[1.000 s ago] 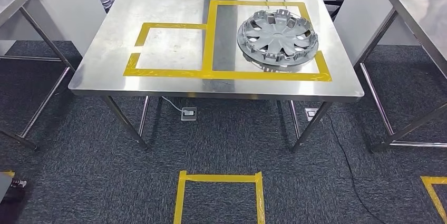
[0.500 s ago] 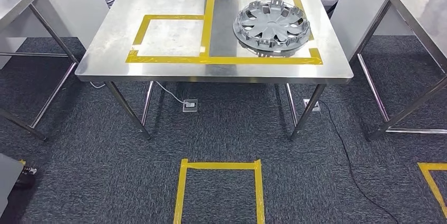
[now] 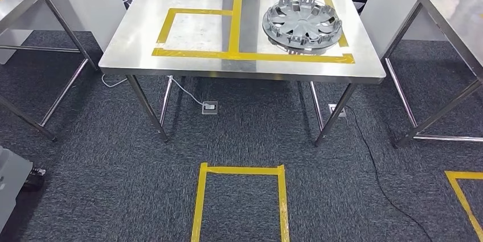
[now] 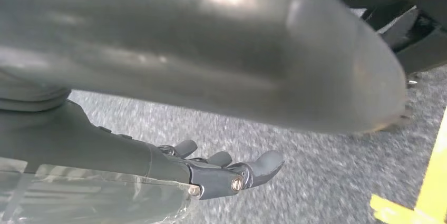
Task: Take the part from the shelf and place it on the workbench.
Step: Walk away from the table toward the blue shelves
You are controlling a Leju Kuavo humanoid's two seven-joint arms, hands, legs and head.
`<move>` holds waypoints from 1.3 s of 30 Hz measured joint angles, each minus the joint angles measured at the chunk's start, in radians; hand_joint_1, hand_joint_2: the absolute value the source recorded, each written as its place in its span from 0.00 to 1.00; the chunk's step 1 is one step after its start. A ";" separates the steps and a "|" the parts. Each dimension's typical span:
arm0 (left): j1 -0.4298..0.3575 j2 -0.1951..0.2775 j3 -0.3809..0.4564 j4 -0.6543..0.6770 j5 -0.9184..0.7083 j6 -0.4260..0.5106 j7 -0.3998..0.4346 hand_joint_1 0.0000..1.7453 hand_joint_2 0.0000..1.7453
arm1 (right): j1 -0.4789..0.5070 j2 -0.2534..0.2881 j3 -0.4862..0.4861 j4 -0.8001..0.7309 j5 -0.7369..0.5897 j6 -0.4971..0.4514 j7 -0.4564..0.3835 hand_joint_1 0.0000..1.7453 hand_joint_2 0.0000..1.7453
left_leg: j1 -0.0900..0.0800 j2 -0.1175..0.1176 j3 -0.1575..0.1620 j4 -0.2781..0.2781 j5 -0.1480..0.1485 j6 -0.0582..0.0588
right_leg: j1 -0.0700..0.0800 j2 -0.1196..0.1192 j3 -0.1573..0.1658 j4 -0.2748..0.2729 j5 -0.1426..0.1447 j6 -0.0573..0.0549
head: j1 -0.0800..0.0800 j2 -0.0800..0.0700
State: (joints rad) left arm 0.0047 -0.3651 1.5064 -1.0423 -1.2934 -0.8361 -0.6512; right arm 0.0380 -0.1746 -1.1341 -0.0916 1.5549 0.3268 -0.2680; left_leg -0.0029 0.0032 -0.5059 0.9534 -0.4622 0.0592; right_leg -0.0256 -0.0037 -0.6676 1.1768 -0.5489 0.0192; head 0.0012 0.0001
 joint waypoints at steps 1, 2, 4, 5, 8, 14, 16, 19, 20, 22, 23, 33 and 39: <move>0.000 0.000 0.000 0.001 -0.001 0.001 0.000 0.00 0.00 | -0.001 -0.002 0.000 0.003 -0.001 0.000 0.000 0.00 0.00 | -0.002 0.000 -0.004 0.000 0.005 0.001 | 0.000 0.000 -0.006 0.029 -0.012 0.001 | 0.000 0.000; 0.000 0.000 0.000 0.005 -0.003 0.004 0.001 0.00 0.00 | -0.002 -0.006 0.000 0.011 -0.004 -0.001 -0.001 0.00 0.00 | -0.005 0.001 -0.017 0.002 0.016 0.002 | 0.001 0.000 -0.001 0.057 -0.015 0.007 | 0.001 0.000; 0.000 -0.001 0.000 0.019 -0.010 0.016 0.003 0.00 0.00 | -0.007 -0.020 0.000 0.031 -0.013 -0.001 -0.001 0.00 0.00 | -0.012 0.001 -0.057 0.012 0.045 0.000 | 0.007 0.000 0.113 -0.048 0.007 0.014 | 0.002 0.000; -0.001 -0.002 0.000 0.026 -0.015 0.022 0.005 0.00 0.00 | -0.010 -0.027 0.000 0.039 -0.018 0.003 0.000 0.00 0.00 | -0.015 0.002 -0.076 0.017 0.060 -0.004 | 0.012 0.000 0.179 -0.130 0.022 0.014 | 0.001 0.000; -0.002 -0.004 0.000 0.038 -0.027 0.027 0.006 0.00 0.00 | -0.012 -0.040 0.000 0.051 -0.032 0.030 0.012 0.00 0.00 | -0.014 0.002 -0.093 0.021 0.087 -0.020 | 0.021 0.001 0.230 -0.237 0.033 -0.004 | 0.004 0.000; 0.000 0.000 0.000 0.041 -0.037 0.039 0.019 0.00 0.00 | -0.017 -0.044 0.000 0.065 -0.069 0.056 0.029 0.00 0.00 | 0.004 -0.005 -0.158 0.235 -0.106 -0.067 | 0.008 -0.006 0.164 -0.242 0.097 -0.030 | -0.001 0.000; -0.002 0.001 0.000 0.040 -0.042 0.042 0.021 0.00 0.00 | -0.016 -0.040 -0.001 0.069 -0.082 0.057 0.033 0.00 0.00 | 0.014 -0.004 -0.150 0.312 -0.111 -0.077 | 0.006 -0.006 0.136 -0.233 0.115 -0.025 | -0.001 0.000; -0.005 0.004 0.000 0.031 -0.050 0.027 0.012 0.00 0.00 | -0.016 -0.029 -0.002 0.074 -0.097 0.060 0.037 0.00 0.00 | 0.024 -0.006 -0.020 0.172 -0.046 -0.083 | 0.001 -0.004 0.096 -0.209 0.133 -0.011 | -0.002 0.000; -0.007 0.006 0.000 0.027 -0.053 0.020 0.008 0.00 0.00 | -0.016 -0.026 -0.002 0.075 -0.099 0.061 0.038 0.00 0.00 | 0.023 -0.008 0.031 0.097 -0.050 -0.080 | 0.001 -0.004 0.088 -0.203 0.138 -0.005 | -0.002 0.000; -0.010 0.009 0.000 0.017 -0.062 0.007 0.002 0.00 0.00 | -0.017 -0.020 -0.002 0.077 -0.106 0.063 0.038 0.00 0.00 | 0.016 -0.010 0.077 0.014 -0.075 -0.069 | 0.001 -0.005 0.080 -0.201 0.153 0.009 | -0.002 0.000; -0.010 0.011 0.000 0.012 -0.065 0.002 -0.001 0.00 0.00 | -0.017 -0.016 -0.002 0.078 -0.110 0.062 0.039 0.00 0.00 | 0.012 -0.010 0.076 0.005 -0.073 -0.059 | 0.001 -0.005 0.079 -0.203 0.161 0.017 | -0.002 0.000; -0.018 0.026 0.000 -0.001 -0.115 0.012 -0.021 0.00 0.00 | -0.024 0.015 -0.002 0.083 -0.136 0.058 0.044 0.00 0.00 | 0.004 0.004 -0.057 0.014 0.041 -0.014 | -0.004 -0.002 0.071 0.045 0.020 0.040 | 0.006 0.000; -0.023 0.034 0.000 0.000 -0.133 0.028 -0.034 0.00 0.00 | -0.034 0.022 -0.001 0.084 -0.142 0.065 0.043 0.00 0.00 | 0.005 0.003 -0.109 0.043 0.084 -0.048 | 0.006 0.003 0.213 -0.205 0.020 0.005 | 0.004 0.000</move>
State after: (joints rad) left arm -0.0188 -0.3315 1.5064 -1.0427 -1.4261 -0.8081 -0.6849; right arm 0.0045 -0.1527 -1.1355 -0.0079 1.4126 0.3923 -0.2252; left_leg 0.0020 0.0060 -0.6152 0.9961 -0.3778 0.0109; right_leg -0.0194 -0.0009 -0.4546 0.9721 -0.5287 0.0242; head 0.0050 0.0000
